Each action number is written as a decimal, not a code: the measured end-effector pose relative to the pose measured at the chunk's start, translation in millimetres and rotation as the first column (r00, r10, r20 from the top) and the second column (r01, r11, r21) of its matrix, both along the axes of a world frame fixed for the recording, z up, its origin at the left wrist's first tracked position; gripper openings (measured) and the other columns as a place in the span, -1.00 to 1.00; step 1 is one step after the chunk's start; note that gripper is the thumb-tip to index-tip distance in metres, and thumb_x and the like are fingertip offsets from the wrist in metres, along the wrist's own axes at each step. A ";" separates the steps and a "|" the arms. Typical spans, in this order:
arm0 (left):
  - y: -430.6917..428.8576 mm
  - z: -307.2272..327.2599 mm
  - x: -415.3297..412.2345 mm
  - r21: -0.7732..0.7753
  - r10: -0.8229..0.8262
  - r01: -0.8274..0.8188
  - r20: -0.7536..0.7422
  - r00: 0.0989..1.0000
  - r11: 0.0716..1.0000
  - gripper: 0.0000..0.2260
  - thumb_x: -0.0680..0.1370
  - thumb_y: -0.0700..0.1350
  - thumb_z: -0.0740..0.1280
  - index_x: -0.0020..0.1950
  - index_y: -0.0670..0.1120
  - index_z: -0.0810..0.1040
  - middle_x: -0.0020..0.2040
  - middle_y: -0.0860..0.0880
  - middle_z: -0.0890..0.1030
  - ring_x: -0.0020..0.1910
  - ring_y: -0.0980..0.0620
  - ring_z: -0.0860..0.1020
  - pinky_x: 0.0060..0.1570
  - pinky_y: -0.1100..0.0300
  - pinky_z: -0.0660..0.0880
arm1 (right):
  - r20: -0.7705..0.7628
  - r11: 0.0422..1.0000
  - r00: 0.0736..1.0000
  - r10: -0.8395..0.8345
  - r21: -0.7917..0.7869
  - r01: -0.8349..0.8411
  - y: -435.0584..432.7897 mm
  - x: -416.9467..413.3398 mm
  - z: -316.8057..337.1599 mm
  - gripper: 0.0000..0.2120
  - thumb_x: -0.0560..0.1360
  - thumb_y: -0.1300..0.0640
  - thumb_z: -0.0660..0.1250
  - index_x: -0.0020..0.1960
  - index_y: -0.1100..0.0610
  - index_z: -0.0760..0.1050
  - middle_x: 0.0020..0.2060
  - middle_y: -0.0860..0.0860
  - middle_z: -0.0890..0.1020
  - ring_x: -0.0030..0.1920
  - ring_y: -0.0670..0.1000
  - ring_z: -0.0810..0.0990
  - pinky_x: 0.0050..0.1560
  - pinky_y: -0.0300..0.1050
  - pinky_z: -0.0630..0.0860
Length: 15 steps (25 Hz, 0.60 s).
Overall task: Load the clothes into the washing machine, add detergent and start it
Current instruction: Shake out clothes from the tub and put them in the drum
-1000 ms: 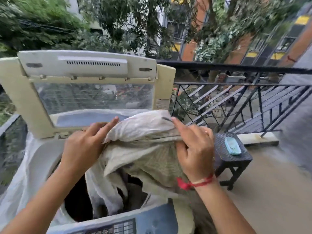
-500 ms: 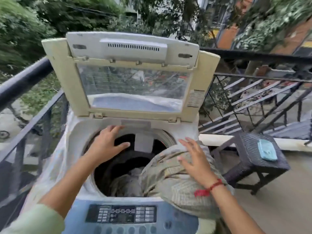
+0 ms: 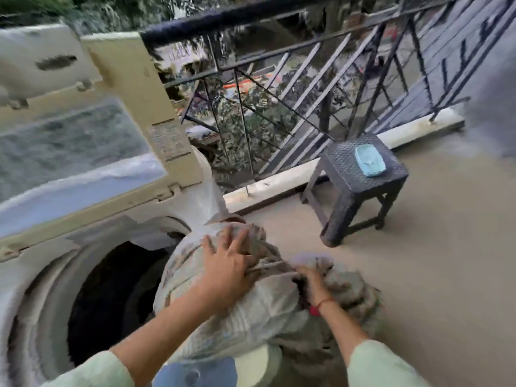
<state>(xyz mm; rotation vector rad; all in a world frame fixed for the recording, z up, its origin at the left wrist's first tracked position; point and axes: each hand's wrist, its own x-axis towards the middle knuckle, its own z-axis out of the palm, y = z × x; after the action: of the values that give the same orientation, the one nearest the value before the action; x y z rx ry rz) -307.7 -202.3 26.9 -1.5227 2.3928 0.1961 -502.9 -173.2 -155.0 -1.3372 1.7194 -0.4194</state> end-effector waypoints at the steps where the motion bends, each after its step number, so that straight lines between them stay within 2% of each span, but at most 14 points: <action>1: 4.4 1.0 1.2 -0.088 -0.068 0.064 -0.038 0.997 0.994 -0.68 0.55 0.17 0.12 0.22 0.17 0.52 0.49 -0.07 0.26 0.48 -0.30 0.12 0.28 -0.47 0.05 | -0.038 0.989 0.989 -0.140 -0.063 0.137 11.3 -3.9 10.8 -0.88 0.45 0.23 0.34 -0.08 0.22 0.64 -0.14 0.16 0.66 -0.09 0.02 0.63 -0.07 -0.31 0.54; 2: 8.8 0.3 5.0 -0.124 -0.137 0.123 -0.110 0.984 0.985 -0.69 0.51 0.12 0.14 0.13 0.13 0.58 0.32 -0.07 0.50 0.37 -0.29 0.36 0.20 -0.48 0.21 | -0.109 0.957 0.959 -0.261 -0.162 0.242 17.7 -14.9 31.0 -0.79 0.48 0.38 0.24 -0.05 0.17 0.60 -0.12 0.11 0.63 -0.15 -0.19 0.58 -0.14 -0.48 0.46; 3: 12.9 -2.1 11.2 -0.177 -0.191 0.151 -0.241 0.952 0.973 -0.70 0.48 0.06 0.15 0.08 0.08 0.60 0.13 -0.04 0.63 0.23 -0.24 0.52 0.15 -0.41 0.36 | -0.155 0.900 0.916 -0.369 -0.305 0.311 17.6 -25.4 52.9 -0.75 0.48 0.40 0.20 0.02 0.14 0.54 -0.06 0.11 0.59 -0.16 -0.29 0.53 -0.14 -0.51 0.42; 4: 14.6 1.6 17.7 -0.203 -0.184 0.108 -0.409 0.894 0.973 -0.72 0.46 0.01 0.17 0.08 0.05 0.59 0.02 -0.03 0.67 0.10 -0.17 0.60 0.14 -0.24 0.46 | -0.012 0.798 0.869 -0.495 -0.402 0.449 13.5 -30.9 82.7 -0.79 0.48 0.31 0.20 0.05 0.12 0.50 -0.02 0.14 0.57 -0.12 -0.27 0.52 -0.10 -0.47 0.41; 5: 13.1 12.0 25.7 -0.192 -0.124 0.018 -0.557 0.821 0.981 -0.73 0.46 -0.02 0.18 0.10 0.03 0.56 -0.01 -0.03 0.67 0.01 -0.11 0.63 0.07 -0.02 0.52 | 0.150 0.669 0.831 -0.536 -0.524 0.527 8.7 -33.6 111.5 -0.80 0.47 0.23 0.18 0.04 0.14 0.50 -0.03 0.17 0.58 -0.08 -0.16 0.54 -0.04 -0.32 0.44; 6: 10.4 29.5 34.3 -0.191 -0.054 -0.094 -0.651 0.757 0.977 -0.73 0.47 -0.02 0.18 0.12 0.03 0.52 -0.03 -0.05 0.67 -0.06 -0.08 0.64 -0.06 0.11 0.53 | 0.214 0.572 0.842 -0.496 -0.648 0.502 1.8 -31.7 145.1 -0.77 0.44 0.24 0.18 0.04 0.18 0.52 -0.06 0.19 0.59 -0.05 0.00 0.55 -0.01 -0.18 0.45; 8: 5.9 69.7 66.8 -0.297 -0.028 -0.289 -0.740 0.673 0.910 -0.72 0.47 -0.01 0.16 0.13 -0.02 0.50 -0.08 -0.10 0.67 -0.15 -0.09 0.63 -0.23 0.17 0.49 | 0.106 0.392 0.915 -0.390 -0.880 0.269 -12.9 -7.6 213.7 -0.72 0.40 0.33 0.20 0.07 0.20 0.53 -0.12 0.15 0.60 -0.07 0.13 0.53 -0.02 -0.04 0.44; 9: 5.9 89.4 89.9 -0.413 -0.084 -0.340 -0.731 0.677 0.845 -0.70 0.48 -0.03 0.16 0.12 -0.09 0.52 -0.11 -0.15 0.66 -0.17 -0.10 0.61 -0.26 0.16 0.47 | 0.056 0.318 0.947 -0.316 -0.934 0.161 -16.0 11.3 248.9 -0.73 0.43 0.29 0.20 0.08 0.18 0.53 -0.14 0.14 0.60 -0.10 0.15 0.53 -0.06 -0.01 0.44; 11: 11.1 125.9 145.4 -0.594 -0.136 -0.437 -0.683 0.718 0.675 -0.65 0.49 -0.05 0.14 0.11 -0.22 0.54 -0.15 -0.25 0.63 -0.19 -0.17 0.57 -0.29 0.08 0.42 | -0.047 0.157 0.980 -0.193 -0.987 -0.016 -11.9 58.7 315.1 -0.75 0.53 0.10 0.14 0.10 0.12 0.53 -0.20 0.11 0.61 -0.17 0.16 0.54 -0.15 0.01 0.45; 12: 17.1 136.6 176.6 -0.625 -0.100 -0.509 -0.683 0.723 0.592 -0.62 0.50 -0.03 0.12 0.12 -0.24 0.54 -0.15 -0.30 0.61 -0.19 -0.23 0.56 -0.29 0.05 0.40 | -0.094 0.069 0.988 -0.120 -0.994 -0.086 -6.4 84.4 341.6 -0.75 0.56 0.05 0.12 0.10 0.09 0.51 -0.24 0.10 0.62 -0.21 0.17 0.55 -0.19 0.02 0.46; 14: 37.7 148.0 243.8 -0.614 -0.010 -0.622 -0.715 0.699 0.486 -0.58 0.53 0.05 0.12 0.21 -0.19 0.51 -0.06 -0.33 0.59 -0.17 -0.34 0.57 -0.23 -0.06 0.47 | -0.158 -0.050 0.987 -0.011 -0.986 -0.158 -3.0 142.3 372.6 -0.81 0.48 0.09 0.28 0.09 0.03 0.45 -0.28 0.07 0.61 -0.26 0.16 0.55 -0.25 0.01 0.45; 15: 47.4 146.5 270.9 -0.615 0.033 -0.653 -0.716 0.697 0.441 -0.58 0.52 0.06 0.15 0.27 -0.15 0.47 0.00 -0.33 0.59 -0.14 -0.37 0.57 -0.20 -0.15 0.51 | -0.160 -0.045 0.987 0.015 -0.986 -0.159 -5.5 173.2 376.2 -0.71 0.37 0.17 0.37 0.07 0.03 0.41 -0.29 0.05 0.60 -0.26 0.14 0.53 -0.27 -0.01 0.44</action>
<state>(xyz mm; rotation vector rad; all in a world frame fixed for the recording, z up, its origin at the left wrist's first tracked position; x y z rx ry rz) -36.8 -154.9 173.3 -2.8633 2.7353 -0.6366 -329.7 -178.7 221.2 -2.5123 1.1617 -1.8924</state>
